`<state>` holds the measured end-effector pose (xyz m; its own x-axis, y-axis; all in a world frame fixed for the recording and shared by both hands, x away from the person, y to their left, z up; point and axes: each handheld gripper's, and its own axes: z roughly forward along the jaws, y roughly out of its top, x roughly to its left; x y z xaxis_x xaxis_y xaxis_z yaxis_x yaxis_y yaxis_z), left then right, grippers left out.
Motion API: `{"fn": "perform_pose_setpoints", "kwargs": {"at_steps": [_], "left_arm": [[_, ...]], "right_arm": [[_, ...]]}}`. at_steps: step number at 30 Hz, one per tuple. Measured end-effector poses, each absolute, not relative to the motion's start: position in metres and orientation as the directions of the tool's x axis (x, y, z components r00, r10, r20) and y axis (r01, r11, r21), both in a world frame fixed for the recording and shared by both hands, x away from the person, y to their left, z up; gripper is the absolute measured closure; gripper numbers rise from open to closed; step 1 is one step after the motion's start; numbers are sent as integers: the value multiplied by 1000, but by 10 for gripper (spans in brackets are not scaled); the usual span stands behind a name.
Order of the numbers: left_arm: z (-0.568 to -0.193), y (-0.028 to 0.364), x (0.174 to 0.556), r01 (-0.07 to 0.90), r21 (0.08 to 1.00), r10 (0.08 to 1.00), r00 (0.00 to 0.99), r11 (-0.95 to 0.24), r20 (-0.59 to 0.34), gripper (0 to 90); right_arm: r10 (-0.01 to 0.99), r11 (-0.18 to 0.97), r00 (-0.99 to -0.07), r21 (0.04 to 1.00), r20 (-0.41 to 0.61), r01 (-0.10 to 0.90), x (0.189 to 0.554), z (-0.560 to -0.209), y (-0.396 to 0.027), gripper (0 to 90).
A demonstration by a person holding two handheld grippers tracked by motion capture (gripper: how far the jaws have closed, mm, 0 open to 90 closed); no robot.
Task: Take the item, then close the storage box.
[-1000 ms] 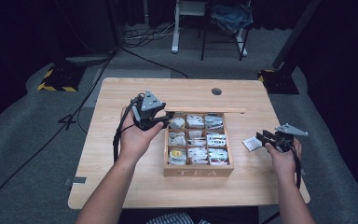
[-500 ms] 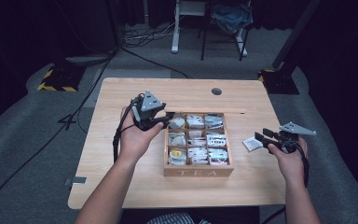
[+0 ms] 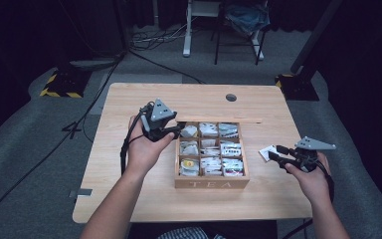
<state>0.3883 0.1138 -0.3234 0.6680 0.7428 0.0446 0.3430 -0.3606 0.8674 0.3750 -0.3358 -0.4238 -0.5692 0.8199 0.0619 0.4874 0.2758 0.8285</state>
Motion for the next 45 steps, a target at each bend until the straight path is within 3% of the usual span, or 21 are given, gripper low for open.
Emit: {"fn": "perform_pose_setpoints", "kwargs": {"at_steps": [11, 45], "left_arm": [[-328, 115, 383, 354, 862, 736, 677, -362, 31, 560], [-357, 116, 353, 383, 835, 731, 681, -396, 34, 557]], "right_arm": [[812, 281, -578, 813, 81, 509, 350, -441, -336, 524], [848, 266, -524, 793, 78, 549, 351, -451, -352, 524]]}}
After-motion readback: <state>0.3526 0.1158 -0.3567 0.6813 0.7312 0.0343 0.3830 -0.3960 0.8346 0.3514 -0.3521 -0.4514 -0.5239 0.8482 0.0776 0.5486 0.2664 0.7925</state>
